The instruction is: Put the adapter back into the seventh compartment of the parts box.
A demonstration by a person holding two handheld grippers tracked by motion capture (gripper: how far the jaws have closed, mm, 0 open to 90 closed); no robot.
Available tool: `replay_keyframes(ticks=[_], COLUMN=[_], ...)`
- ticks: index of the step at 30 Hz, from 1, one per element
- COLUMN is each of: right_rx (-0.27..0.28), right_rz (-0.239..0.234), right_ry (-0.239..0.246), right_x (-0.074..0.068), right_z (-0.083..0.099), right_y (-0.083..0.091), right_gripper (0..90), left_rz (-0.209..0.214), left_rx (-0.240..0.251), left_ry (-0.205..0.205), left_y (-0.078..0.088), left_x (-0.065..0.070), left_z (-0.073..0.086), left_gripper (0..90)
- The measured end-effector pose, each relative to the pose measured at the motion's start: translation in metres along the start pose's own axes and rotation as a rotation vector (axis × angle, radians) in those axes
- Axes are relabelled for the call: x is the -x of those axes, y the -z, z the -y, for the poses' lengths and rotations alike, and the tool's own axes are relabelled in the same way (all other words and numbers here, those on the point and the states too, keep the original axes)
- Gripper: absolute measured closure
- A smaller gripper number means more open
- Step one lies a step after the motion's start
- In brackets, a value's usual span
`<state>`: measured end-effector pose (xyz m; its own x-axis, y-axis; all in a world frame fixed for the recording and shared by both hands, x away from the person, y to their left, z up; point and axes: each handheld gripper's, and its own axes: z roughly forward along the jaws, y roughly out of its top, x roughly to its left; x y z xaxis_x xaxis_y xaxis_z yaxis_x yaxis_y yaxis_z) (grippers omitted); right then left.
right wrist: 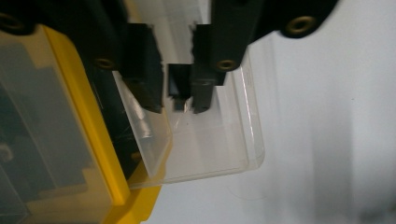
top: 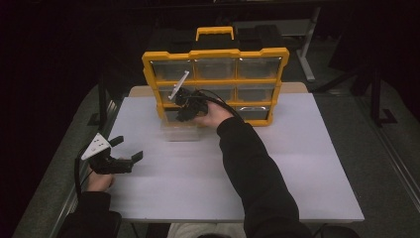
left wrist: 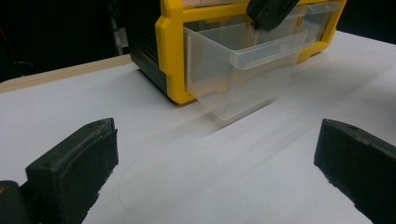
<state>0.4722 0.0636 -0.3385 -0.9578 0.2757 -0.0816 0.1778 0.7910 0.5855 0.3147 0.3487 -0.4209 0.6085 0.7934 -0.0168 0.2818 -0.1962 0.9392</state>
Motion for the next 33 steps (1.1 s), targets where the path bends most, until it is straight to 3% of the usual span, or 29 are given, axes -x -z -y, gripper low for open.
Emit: replay_keyframes(ticks=[14, 23, 29, 33], right_rx=[0.033, 0.034, 0.06, 0.064], right_rz=[0.023, 0.057, 0.04, 0.048], right_ry=[-0.048, -0.078, -0.096, -0.107], right_x=[-0.007, -0.012, -0.012, -0.015], right_z=[0.012, 0.024, 0.034, 0.042], right_y=[0.027, 0.038, 0.046, 0.053], right_gripper=[43.6, 13.2, 1.3, 0.0], left_rz=[0.013, 0.012, 0.008, 0.007], left_rx=[-0.004, -0.008, -0.005, -0.009], left_ry=[-0.001, -0.004, 0.002, -0.002], left_y=[-0.001, -0.002, -0.001, -0.002], left_x=[0.001, 0.001, 0.0, 0.0], left_z=[0.0, 0.0, 0.0, 0.0], left_gripper=[0.0, 0.0, 0.0, 0.0])
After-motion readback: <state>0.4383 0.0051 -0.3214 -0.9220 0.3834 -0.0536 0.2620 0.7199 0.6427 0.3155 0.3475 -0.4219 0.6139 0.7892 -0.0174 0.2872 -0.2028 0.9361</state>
